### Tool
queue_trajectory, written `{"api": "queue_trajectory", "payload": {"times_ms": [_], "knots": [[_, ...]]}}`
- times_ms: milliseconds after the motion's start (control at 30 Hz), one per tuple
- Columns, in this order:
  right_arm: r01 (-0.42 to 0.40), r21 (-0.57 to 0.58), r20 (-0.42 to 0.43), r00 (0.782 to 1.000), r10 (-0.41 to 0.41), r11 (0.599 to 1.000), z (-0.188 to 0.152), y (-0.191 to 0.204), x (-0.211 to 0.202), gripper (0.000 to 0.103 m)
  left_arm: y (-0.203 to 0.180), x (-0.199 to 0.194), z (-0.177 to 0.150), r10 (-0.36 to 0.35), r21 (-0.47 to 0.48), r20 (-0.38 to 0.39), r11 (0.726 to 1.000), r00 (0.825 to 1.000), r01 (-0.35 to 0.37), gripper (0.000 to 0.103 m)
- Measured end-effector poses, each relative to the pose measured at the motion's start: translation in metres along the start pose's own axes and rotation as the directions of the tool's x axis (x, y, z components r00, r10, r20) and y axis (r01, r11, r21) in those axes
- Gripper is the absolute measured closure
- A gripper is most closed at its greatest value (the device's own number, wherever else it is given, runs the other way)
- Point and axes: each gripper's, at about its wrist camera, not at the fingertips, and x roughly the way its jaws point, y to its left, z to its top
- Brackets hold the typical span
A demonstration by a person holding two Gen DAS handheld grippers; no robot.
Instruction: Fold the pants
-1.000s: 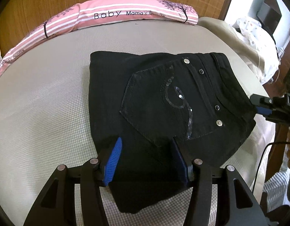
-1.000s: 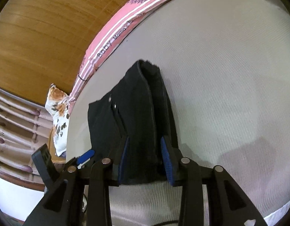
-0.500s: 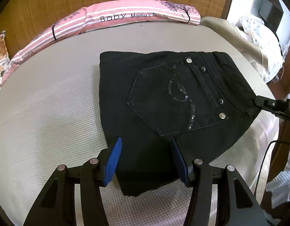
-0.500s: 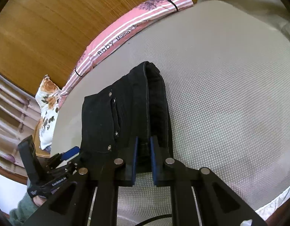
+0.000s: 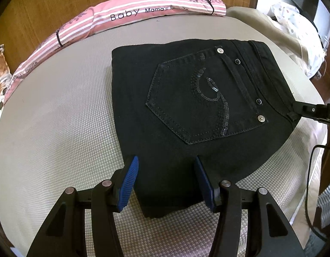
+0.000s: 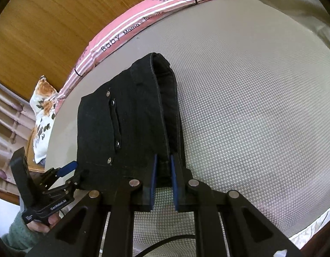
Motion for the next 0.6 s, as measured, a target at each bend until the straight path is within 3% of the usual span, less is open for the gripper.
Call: {"api": "queue_trajectory", "payload": {"times_ms": [167,433,600], "knots": [[-0.022,0.04,0.008,1.0,0.022,0.999,-0.004,-0.005,-0.002,0.084,0.0,0.001,0.001,0.002,-0.006,0.004,1.0,1.0,-0.002,0.046],[0.019,-0.011,0.014,1.0,-0.019,1.0,0.0,0.008,-0.008,0.072,0.003,0.002,-0.002,0.018,-0.031,0.011,0.999,1.0,-0.017,0.035],[0.043,-0.031,0.036,0.998,-0.042,0.999,0.006,0.012,-0.015,0.07,0.009,-0.001,0.0,0.001,-0.066,0.012,0.998,1.0,-0.001,0.035]]}}
